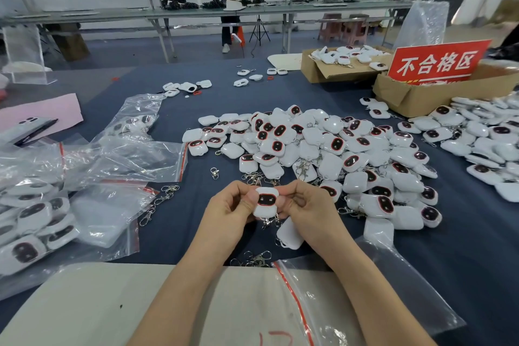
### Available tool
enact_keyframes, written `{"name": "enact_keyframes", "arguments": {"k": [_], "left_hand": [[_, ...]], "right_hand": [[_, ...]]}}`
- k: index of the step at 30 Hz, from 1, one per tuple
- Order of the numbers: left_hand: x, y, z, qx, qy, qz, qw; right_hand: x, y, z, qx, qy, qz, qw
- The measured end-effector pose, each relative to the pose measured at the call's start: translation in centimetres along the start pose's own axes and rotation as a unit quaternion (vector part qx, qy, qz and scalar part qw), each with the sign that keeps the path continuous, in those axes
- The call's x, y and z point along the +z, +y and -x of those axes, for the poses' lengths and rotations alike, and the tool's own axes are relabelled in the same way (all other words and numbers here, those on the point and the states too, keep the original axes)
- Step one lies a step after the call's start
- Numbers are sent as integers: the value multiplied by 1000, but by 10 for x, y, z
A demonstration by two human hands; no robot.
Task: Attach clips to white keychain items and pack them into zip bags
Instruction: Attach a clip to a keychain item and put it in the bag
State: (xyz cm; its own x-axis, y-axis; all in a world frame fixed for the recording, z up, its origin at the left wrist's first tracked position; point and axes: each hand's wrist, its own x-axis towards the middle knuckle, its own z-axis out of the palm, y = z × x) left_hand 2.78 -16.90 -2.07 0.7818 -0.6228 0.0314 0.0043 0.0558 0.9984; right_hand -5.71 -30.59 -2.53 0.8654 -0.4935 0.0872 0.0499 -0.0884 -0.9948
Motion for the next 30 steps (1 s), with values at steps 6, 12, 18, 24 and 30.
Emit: {"name": "enact_keyframes", "arguments": {"k": [6, 12, 18, 24, 30], "left_hand": [[1, -1, 0, 0, 14, -15, 1000], [4, 0, 2, 35, 31, -53, 997], [6, 0, 2, 49, 58, -86, 993], [1, 1, 2, 32, 58, -61, 996], [4, 1, 3, 65, 60, -73, 993]], "right_hand": [[0, 6, -2, 12, 14, 27, 999], [4, -1, 1, -13, 40, 24, 999], [5, -10, 7, -24, -55, -56, 997], [2, -14, 8, -9, -114, -70, 991], [7, -14, 7, -14, -55, -74, 996]]}}
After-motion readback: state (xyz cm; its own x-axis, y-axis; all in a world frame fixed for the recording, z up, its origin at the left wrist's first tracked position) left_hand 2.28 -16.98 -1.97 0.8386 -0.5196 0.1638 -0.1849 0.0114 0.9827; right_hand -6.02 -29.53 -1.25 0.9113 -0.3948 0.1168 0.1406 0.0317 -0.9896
